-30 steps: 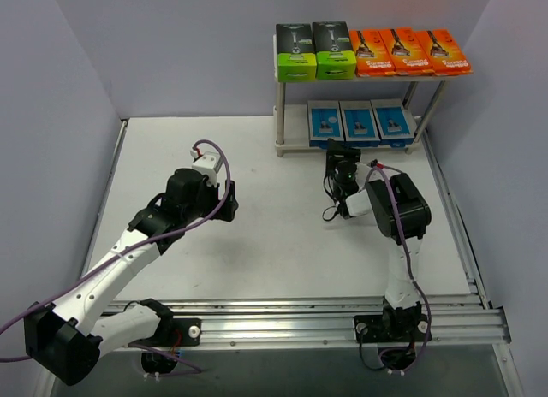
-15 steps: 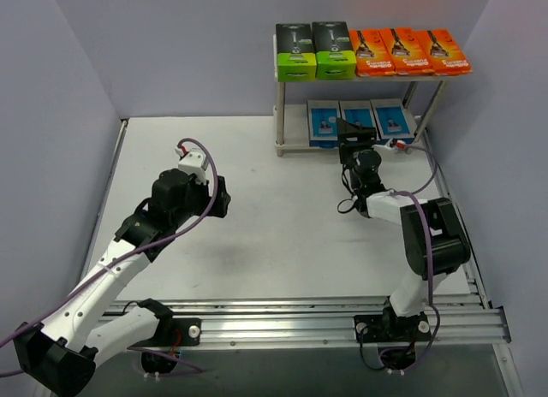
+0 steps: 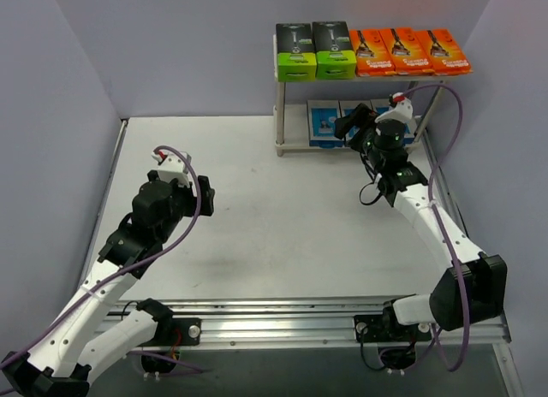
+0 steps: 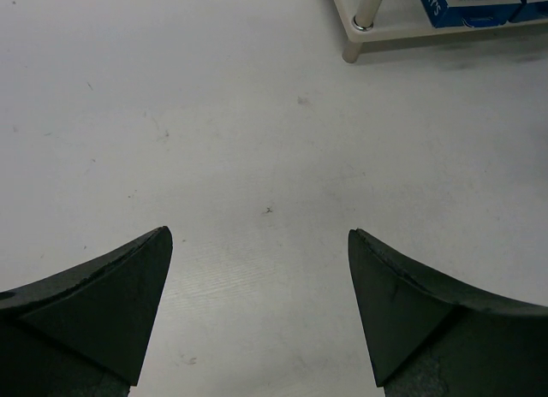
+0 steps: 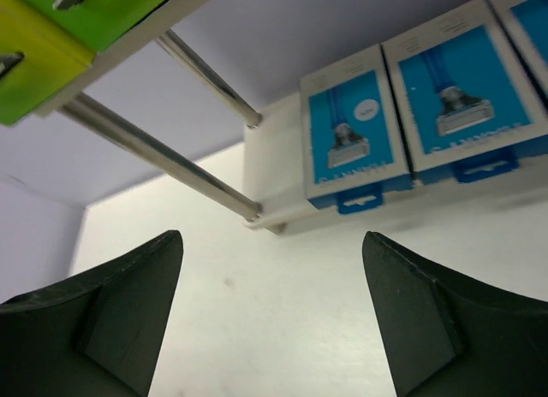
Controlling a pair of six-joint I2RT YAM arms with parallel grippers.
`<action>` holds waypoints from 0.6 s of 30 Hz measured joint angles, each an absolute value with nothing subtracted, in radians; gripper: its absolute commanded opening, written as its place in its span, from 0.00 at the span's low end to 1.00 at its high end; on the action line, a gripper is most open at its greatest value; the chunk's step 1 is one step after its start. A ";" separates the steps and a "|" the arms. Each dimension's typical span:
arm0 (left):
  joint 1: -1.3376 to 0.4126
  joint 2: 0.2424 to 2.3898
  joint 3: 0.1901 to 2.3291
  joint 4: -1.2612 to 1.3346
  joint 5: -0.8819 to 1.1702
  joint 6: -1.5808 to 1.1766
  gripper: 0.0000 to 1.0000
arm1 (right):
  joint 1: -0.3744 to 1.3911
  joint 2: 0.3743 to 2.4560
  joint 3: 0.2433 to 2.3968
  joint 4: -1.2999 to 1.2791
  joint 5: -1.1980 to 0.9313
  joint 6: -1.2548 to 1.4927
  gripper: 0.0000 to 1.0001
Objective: Place and organize the shaving razors onto the shelf
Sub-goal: Place the shaving razor onto shelf
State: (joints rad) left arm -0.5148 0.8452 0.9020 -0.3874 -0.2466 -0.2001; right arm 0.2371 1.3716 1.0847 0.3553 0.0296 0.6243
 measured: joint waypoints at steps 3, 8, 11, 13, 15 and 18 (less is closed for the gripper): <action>-0.515 0.816 0.885 -0.372 -0.279 -0.195 0.93 | 0.248 1.316 1.136 0.200 0.054 0.498 0.87; -0.517 0.804 0.870 -0.347 -0.310 -0.187 0.93 | 0.287 1.159 1.114 0.013 0.153 0.307 0.92; -0.533 0.800 0.864 -0.342 -0.327 -0.180 0.93 | 0.300 1.010 1.039 -0.027 0.206 0.233 1.00; -0.554 0.795 0.860 -0.339 -0.342 -0.175 0.93 | 0.301 0.908 0.986 -0.043 0.238 0.209 1.00; -0.579 0.790 0.856 -0.336 -0.366 -0.172 0.93 | 0.301 0.834 0.944 -0.057 0.263 0.203 1.00; -0.627 0.783 0.847 -0.332 -0.417 -0.162 0.93 | 0.301 0.759 0.896 -0.073 0.281 0.200 1.00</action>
